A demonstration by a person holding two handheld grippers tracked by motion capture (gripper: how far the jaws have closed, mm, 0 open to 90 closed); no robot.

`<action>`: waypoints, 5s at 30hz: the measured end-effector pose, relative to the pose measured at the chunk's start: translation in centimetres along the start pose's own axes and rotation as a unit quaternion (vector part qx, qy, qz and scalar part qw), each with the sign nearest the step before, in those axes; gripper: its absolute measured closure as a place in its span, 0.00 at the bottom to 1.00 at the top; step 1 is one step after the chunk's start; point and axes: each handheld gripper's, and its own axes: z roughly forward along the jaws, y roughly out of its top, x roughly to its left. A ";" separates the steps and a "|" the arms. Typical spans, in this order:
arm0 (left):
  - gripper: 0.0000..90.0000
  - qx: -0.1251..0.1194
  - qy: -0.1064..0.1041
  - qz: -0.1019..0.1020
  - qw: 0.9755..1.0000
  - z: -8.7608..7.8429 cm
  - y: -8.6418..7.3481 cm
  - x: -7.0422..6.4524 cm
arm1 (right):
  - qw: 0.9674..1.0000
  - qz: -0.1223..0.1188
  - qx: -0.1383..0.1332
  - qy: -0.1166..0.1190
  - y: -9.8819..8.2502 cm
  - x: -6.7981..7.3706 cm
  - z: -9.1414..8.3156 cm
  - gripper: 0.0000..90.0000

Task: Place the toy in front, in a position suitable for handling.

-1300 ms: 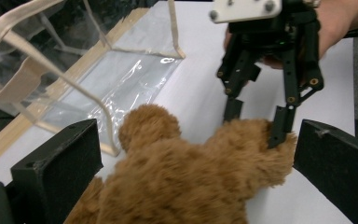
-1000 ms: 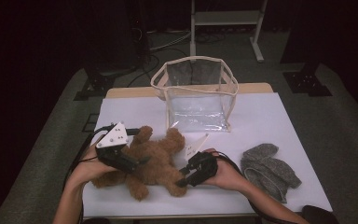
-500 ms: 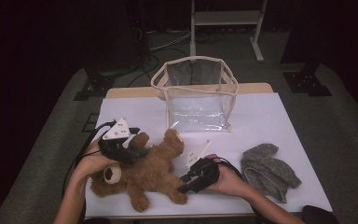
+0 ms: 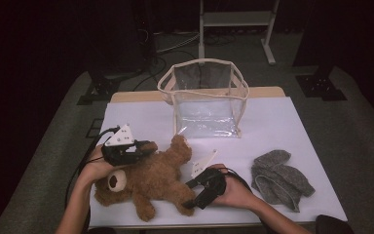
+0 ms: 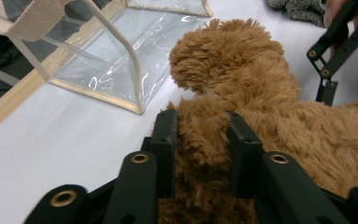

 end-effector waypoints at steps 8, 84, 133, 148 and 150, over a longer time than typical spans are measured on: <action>0.83 -0.010 -0.001 0.004 1.000 -0.2 -0.2 0.1 | 1.000 0.009 0.002 -0.005 0.0 0.2 1.3 0.56; 0.13 -0.059 -0.115 0.075 0.989 4.3 2.8 -7.4 | 0.951 0.124 -0.040 -0.282 -17.2 -2.6 -18.0 0.33; 0.09 -0.061 -0.087 0.091 0.990 9.0 1.6 -6.5 | 0.973 0.071 -0.158 -0.154 -8.6 -2.7 -16.4 0.74; 0.31 -0.080 -0.063 0.060 0.993 10.6 1.5 -7.1 | 0.960 0.071 -0.170 -0.211 -8.1 -2.4 -16.5 0.76; 0.33 -0.081 -0.073 0.064 0.992 10.4 1.9 -7.2 | 0.963 0.070 -0.164 -0.203 -7.9 -2.2 -16.8 0.78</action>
